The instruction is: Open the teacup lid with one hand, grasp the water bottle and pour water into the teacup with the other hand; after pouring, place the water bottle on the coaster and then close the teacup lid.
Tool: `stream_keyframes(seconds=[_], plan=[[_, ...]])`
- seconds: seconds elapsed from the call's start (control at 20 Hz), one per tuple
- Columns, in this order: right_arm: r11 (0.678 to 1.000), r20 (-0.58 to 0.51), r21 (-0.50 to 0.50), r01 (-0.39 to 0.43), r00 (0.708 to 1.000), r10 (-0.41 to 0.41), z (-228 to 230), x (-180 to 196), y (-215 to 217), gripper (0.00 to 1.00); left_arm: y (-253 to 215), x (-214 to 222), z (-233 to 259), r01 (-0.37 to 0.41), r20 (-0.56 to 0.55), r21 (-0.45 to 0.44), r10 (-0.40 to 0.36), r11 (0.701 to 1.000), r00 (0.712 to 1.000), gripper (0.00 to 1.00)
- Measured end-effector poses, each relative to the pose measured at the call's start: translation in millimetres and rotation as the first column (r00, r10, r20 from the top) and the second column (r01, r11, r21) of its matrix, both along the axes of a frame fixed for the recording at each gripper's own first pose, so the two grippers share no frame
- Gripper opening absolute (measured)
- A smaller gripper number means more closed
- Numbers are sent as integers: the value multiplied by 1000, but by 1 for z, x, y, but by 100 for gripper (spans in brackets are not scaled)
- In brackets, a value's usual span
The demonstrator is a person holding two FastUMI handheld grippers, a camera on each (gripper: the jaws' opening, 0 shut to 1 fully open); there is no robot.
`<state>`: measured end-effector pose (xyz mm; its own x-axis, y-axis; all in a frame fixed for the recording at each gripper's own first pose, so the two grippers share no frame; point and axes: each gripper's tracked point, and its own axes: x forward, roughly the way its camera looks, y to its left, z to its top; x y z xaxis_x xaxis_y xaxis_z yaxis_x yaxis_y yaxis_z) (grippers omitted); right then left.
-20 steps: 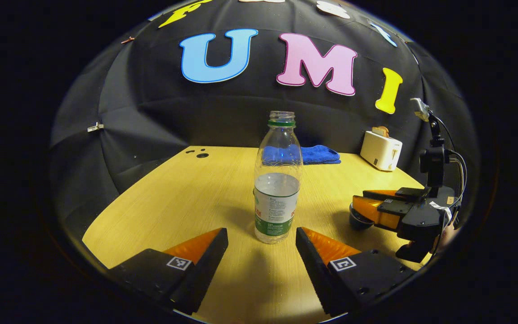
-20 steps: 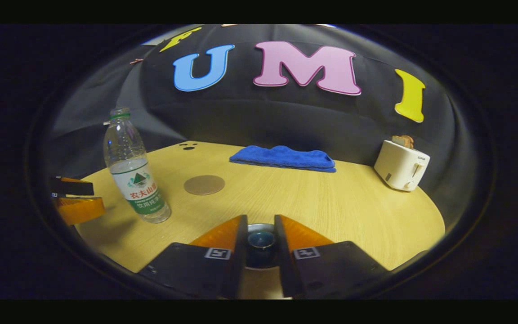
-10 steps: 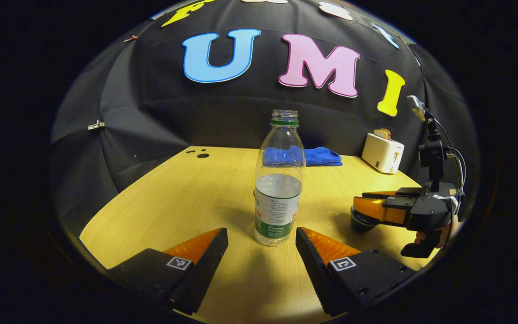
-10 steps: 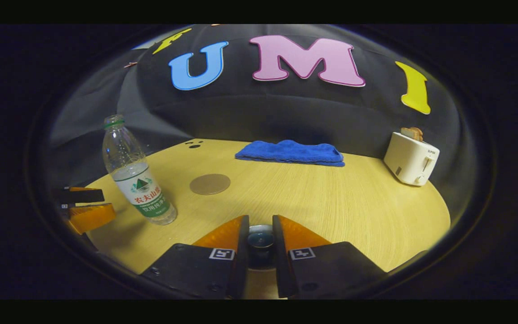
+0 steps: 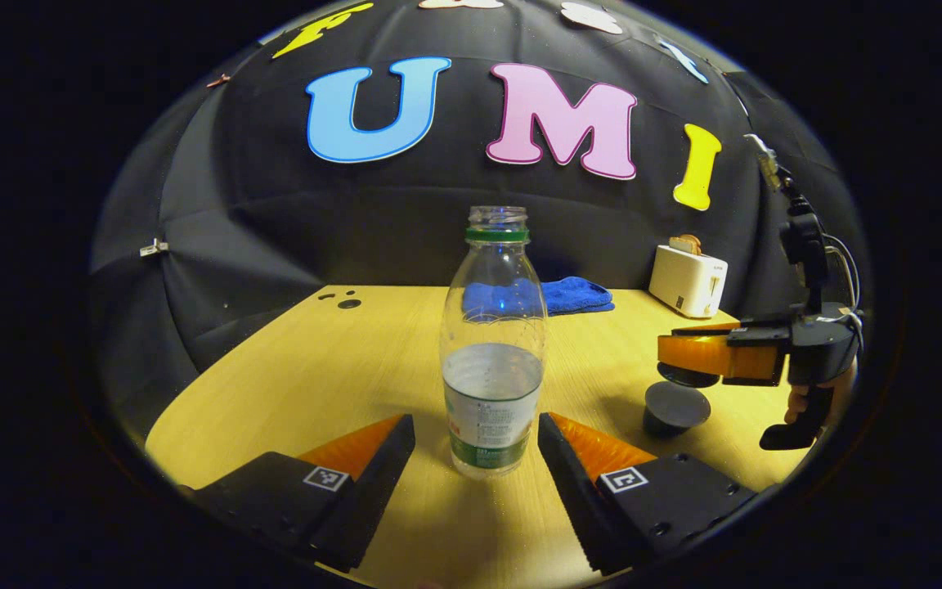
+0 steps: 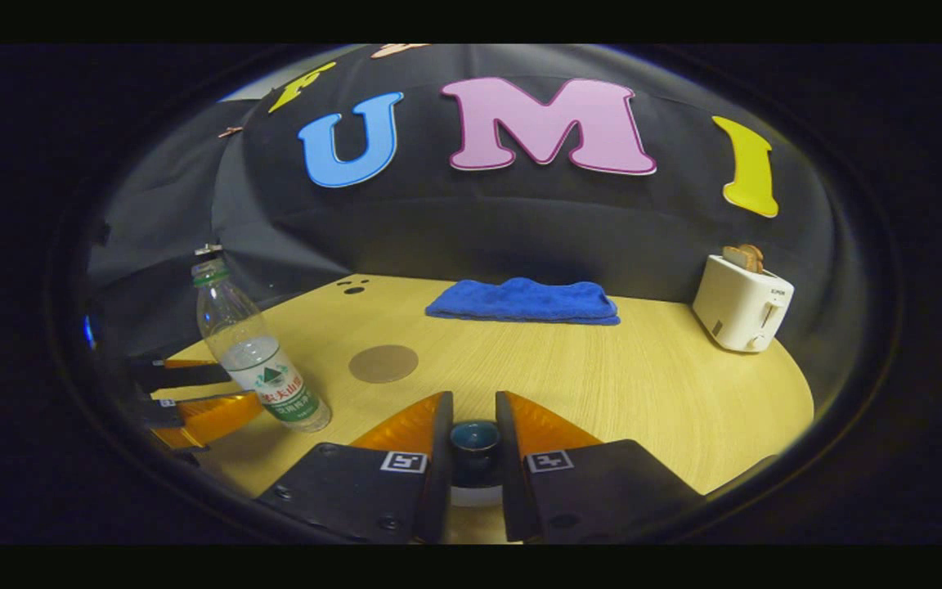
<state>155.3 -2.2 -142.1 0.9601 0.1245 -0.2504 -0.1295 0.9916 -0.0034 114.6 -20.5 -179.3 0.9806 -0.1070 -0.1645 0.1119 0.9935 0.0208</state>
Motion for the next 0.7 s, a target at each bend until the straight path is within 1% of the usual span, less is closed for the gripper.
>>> stream_keyframes(seconds=[0.1, 0.2, 0.25, 0.3, 0.35, 0.5, 0.6, 0.65, 0.7], plan=[[1000, 10, -3, 12, 1000, -12, 5, -3, -11, 29, -5, 13, 8, 28, 34, 4, -28, 1000, 999, 96], [1000, 8, -6, 28, 1000, -28, 4, -9, -22, 29, -11, 26, 5, 58, 36, 11, -58, 998, 998, 96], [999, 10, -6, 38, 999, -38, 5, -11, -28, 34, -15, 32, 5, 72, 38, 9, -72, 997, 997, 96], [999, 12, -6, 50, 999, -50, 6, -14, -34, 34, -19, 37, 4, 83, 38, 1, -83, 997, 996, 96], [998, 14, -7, 65, 998, -65, 6, -18, -42, 29, -22, 43, 3, 91, 36, -4, -91, 996, 995, 96], [993, 25, -3, 118, 993, -118, 1, -28, -62, 29, -19, 54, -1, 89, 39, 8, -90, 996, 995, 96], [988, 14, 15, 153, 988, -153, -11, -36, -72, 29, -19, 59, -8, 96, 21, 12, -96, 995, 995, 93], [985, 1, 29, 171, 985, -171, -18, -40, -77, 29, -20, 61, -10, 103, 15, 20, -103, 995, 995, 89], [981, -9, 42, 187, 982, -187, -23, -44, -81, 29, -21, 61, -7, 118, 16, 34, -119, 992, 993, 81]])
